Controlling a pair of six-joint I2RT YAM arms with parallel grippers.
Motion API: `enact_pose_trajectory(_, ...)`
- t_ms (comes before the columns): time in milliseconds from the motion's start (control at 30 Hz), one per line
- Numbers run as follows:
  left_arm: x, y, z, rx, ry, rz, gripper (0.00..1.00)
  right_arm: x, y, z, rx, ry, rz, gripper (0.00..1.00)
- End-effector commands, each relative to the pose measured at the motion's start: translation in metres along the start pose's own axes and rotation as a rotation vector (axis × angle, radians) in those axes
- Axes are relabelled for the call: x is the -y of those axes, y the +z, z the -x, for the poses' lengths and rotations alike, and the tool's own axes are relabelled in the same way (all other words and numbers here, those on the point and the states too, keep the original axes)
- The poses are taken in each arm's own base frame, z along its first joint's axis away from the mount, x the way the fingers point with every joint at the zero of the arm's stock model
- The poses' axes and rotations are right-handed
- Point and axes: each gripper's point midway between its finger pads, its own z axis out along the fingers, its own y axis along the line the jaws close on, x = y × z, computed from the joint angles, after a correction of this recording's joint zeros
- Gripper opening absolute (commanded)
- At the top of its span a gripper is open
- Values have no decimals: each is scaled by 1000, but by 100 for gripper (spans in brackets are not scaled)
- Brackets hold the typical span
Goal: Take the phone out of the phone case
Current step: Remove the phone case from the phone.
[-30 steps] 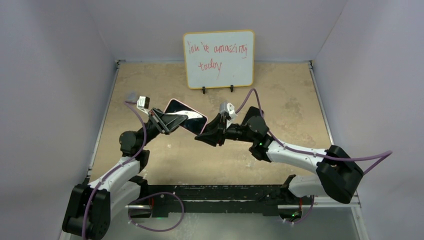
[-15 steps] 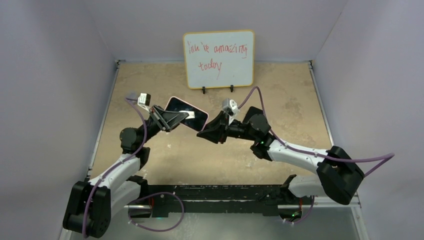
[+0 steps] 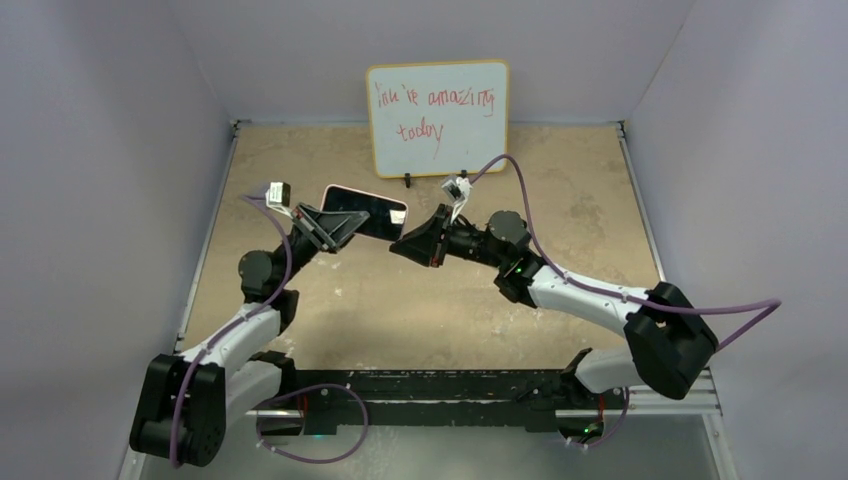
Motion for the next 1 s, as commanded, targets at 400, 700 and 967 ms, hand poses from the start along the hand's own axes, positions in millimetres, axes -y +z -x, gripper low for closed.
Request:
enact_pose_trajectory(400, 75, -15, -57, -280, 67, -280, 0, 113, -4, 23, 159, 100, -503, 0)
enact_pose_trajectory(700, 44, -9, -54, -247, 169, -134, 0, 69, -6, 28, 222, 106, -274, 6)
enact_pose_trajectory(967, 26, -1, -33, -125, 203, -38, 0, 65, -32, 26, 287, 77, -295, 32)
